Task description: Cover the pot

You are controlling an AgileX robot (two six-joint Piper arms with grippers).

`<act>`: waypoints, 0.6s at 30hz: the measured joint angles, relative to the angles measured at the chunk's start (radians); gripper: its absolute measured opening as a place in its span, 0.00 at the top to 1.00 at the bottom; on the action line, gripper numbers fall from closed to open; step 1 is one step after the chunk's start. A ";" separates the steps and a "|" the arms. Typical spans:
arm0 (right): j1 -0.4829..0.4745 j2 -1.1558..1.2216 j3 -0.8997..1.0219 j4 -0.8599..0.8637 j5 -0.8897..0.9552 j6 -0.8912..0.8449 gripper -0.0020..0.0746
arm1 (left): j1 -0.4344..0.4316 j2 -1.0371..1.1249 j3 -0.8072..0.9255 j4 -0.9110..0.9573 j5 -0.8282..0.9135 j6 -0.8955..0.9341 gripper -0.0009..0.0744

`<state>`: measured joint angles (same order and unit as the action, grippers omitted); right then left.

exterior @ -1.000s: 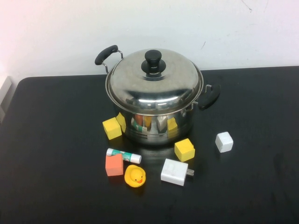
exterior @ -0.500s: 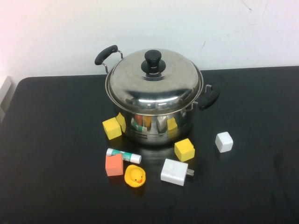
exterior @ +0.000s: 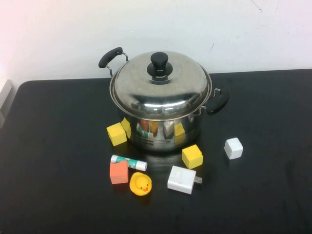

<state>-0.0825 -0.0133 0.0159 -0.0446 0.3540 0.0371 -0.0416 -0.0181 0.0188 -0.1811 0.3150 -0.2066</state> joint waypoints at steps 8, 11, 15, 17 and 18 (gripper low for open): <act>0.000 0.000 0.000 0.000 0.000 0.000 0.98 | 0.000 0.000 -0.002 0.027 0.004 0.034 0.99; 0.000 0.000 0.000 0.000 0.000 0.000 0.98 | 0.000 0.000 -0.002 0.036 0.007 0.036 0.99; 0.000 0.000 0.000 0.000 0.000 0.000 0.98 | 0.000 0.000 -0.002 0.045 0.008 0.036 0.99; 0.000 0.000 0.000 0.000 0.000 0.000 0.98 | 0.000 0.000 -0.002 0.047 0.008 0.036 0.99; 0.000 0.000 0.000 0.000 0.000 0.000 0.98 | 0.000 0.000 -0.002 0.049 0.008 0.036 0.99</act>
<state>-0.0825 -0.0133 0.0159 -0.0446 0.3540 0.0371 -0.0416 -0.0181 0.0169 -0.1326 0.3228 -0.1710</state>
